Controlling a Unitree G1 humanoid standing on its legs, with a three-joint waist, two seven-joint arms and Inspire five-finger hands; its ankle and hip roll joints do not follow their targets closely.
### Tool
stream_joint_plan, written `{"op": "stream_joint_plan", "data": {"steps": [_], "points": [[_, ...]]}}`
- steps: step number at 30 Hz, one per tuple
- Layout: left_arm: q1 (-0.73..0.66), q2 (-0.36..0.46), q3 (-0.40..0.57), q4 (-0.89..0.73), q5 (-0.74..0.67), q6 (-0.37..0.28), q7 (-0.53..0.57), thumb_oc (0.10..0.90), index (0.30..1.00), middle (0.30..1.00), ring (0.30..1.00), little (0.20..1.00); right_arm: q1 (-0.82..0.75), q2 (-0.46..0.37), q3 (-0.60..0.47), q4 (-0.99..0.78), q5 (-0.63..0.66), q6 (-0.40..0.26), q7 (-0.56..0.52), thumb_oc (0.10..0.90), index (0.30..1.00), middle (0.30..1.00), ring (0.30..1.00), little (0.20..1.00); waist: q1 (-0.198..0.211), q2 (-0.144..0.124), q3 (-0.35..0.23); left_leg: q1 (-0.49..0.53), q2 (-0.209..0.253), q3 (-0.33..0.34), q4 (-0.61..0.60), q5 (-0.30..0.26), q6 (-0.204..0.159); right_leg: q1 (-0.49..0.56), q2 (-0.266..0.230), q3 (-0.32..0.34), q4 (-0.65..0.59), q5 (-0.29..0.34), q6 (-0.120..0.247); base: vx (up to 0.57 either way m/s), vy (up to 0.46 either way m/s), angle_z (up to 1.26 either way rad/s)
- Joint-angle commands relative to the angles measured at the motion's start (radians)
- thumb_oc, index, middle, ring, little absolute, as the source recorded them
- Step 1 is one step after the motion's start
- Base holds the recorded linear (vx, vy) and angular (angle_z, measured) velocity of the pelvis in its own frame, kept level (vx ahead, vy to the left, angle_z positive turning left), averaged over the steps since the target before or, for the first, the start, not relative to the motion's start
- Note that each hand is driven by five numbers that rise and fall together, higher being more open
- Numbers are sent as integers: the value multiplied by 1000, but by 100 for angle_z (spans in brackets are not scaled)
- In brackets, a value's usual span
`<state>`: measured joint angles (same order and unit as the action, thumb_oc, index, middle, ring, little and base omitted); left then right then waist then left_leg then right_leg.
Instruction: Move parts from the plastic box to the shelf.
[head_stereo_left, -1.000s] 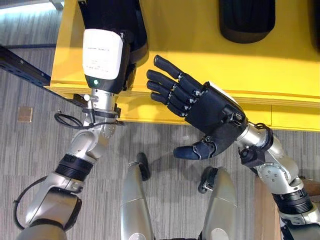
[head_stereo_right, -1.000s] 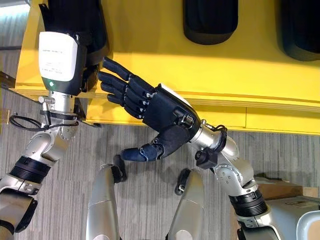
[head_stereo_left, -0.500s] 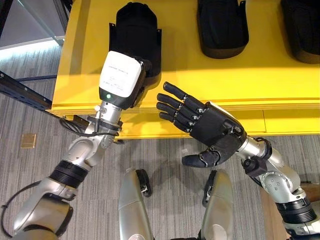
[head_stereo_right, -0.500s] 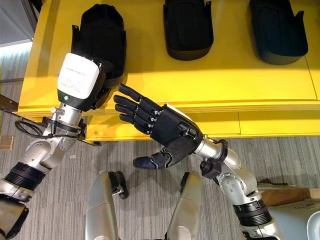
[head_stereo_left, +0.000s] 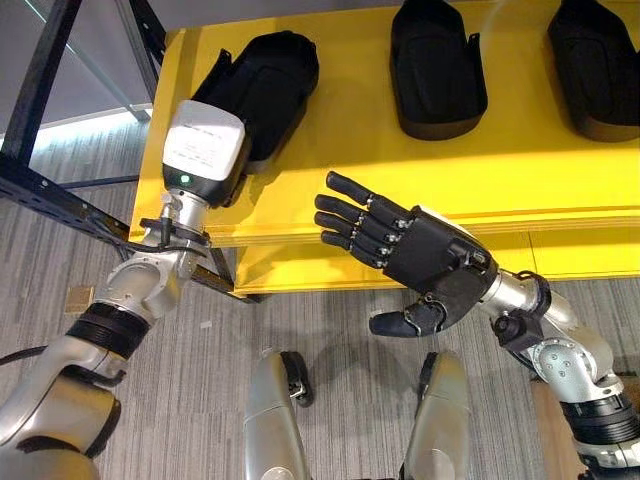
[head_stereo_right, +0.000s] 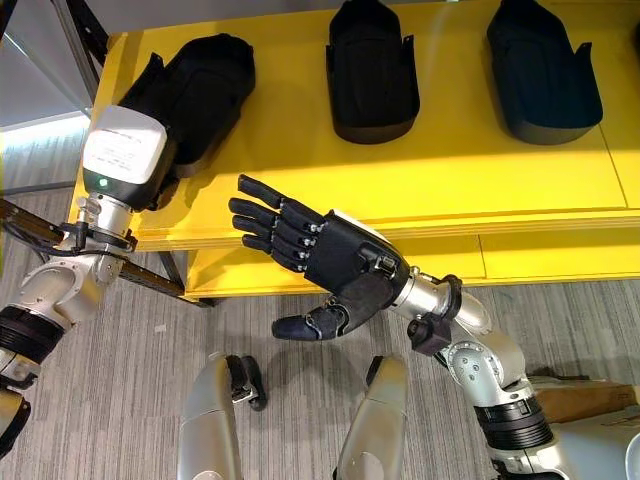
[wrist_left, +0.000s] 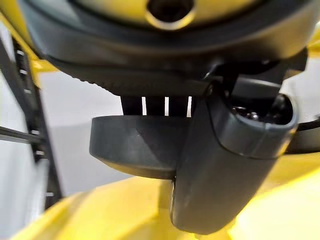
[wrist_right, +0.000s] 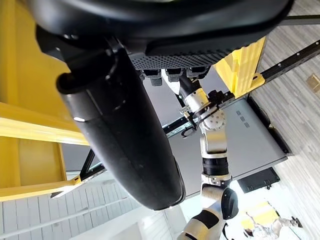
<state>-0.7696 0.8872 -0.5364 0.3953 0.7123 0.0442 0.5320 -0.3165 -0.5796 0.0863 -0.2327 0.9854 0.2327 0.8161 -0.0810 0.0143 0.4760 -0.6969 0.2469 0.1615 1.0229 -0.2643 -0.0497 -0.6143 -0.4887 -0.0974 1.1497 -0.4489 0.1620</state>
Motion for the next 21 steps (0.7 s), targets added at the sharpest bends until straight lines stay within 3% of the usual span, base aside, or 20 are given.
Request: {"op": "stream_joint_plan", "data": {"steps": [1,6,11,21], "points": [[-86,5,82,31,-62,69,50,400,300,300,300,300,-7,62,-10,-51,82,-21,20,900,1000,1000,1000,1000,3,10,-172,99,33,25,7,-127,-6,-15,29,-19,-117,136,-32,0,0,0],[-136,15,78,92,-121,109,33,400,300,300,300,300,-21,59,-9,-82,90,10,-14,900,1000,1000,1000,1000,-4,12,-171,106,33,30,-16,-114,-11,-10,29,-17,-141,152,-30,0,6,-1],[-199,32,72,179,-198,96,15,400,300,300,300,300,-22,54,-12,-101,97,35,-24,900,1000,1000,1000,1000,-14,13,-170,121,36,39,-52,-93,-16,2,33,-18,-173,171,-25,-2,11,-7],[-245,-54,59,228,-323,101,-46,400,300,300,300,300,-40,71,3,-114,88,45,-50,900,1000,1000,1000,1000,-25,2,-156,120,46,40,-64,-77,-15,8,40,-30,-188,182,-27,4,-26,-4]]}}
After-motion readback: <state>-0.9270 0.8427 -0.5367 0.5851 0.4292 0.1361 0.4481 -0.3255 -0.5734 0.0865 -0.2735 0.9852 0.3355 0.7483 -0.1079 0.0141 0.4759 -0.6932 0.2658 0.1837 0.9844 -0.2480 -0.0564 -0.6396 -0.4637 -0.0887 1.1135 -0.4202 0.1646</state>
